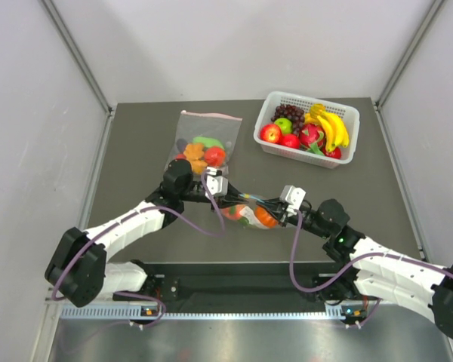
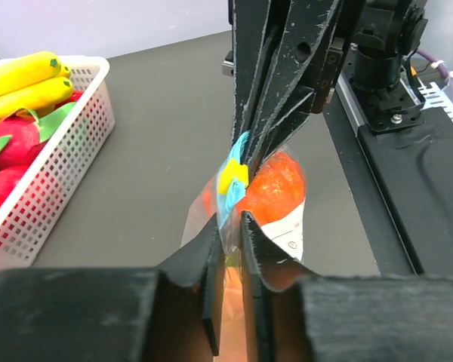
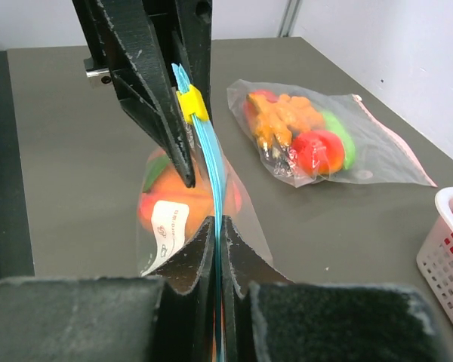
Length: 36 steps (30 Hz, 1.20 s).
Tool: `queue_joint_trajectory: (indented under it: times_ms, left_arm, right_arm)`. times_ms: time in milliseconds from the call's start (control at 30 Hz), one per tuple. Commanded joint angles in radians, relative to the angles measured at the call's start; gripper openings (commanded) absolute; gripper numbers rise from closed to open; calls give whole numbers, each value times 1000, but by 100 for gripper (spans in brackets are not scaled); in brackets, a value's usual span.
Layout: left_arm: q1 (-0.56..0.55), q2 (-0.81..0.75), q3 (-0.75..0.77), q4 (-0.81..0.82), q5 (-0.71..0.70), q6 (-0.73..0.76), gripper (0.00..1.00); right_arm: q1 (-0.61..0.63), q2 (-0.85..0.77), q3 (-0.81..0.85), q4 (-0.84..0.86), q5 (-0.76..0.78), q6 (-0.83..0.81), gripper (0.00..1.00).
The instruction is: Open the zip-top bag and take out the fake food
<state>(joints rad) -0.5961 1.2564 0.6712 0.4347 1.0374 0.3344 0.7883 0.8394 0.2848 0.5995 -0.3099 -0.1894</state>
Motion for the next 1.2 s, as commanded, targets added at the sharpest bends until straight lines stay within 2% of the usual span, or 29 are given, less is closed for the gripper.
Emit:
queue_joint_trajectory:
  times_ms: [0,167,200,267,300,333,467,600,767,1167]
  left_arm:
    - [4,-3,41,19,4,12,17]
    - [5,1,64,-97,16,80,3]
    - [7,6,76,-118,21,98,2]
    - [7,21,91,-190,29,126,0]
    - [9,27,105,-211,27,150,0]
    - [12,37,108,-221,23,159,0]
    - [18,46,102,-241,47,179,0]
    - [24,51,120,-335,115,279,0]
    - [32,54,143,-459,148,364,0]
    - [39,52,136,-452,151,365,0]
  right_arm:
    - [-15,3,14,80,-29,7,1]
    - [-17,6,5,88,-26,-10,8]
    - [-17,7,4,95,-35,-12,21]
    - [-17,9,1,102,-52,-27,39]
    - [-15,6,1,105,-67,-33,51]
    - [-15,6,1,109,-75,-42,53]
    - [8,1,13,114,-84,-80,54]
    - [32,27,54,94,-83,-114,41]
    - [38,112,132,53,-93,-128,34]
    - [63,132,198,10,-129,-122,32]
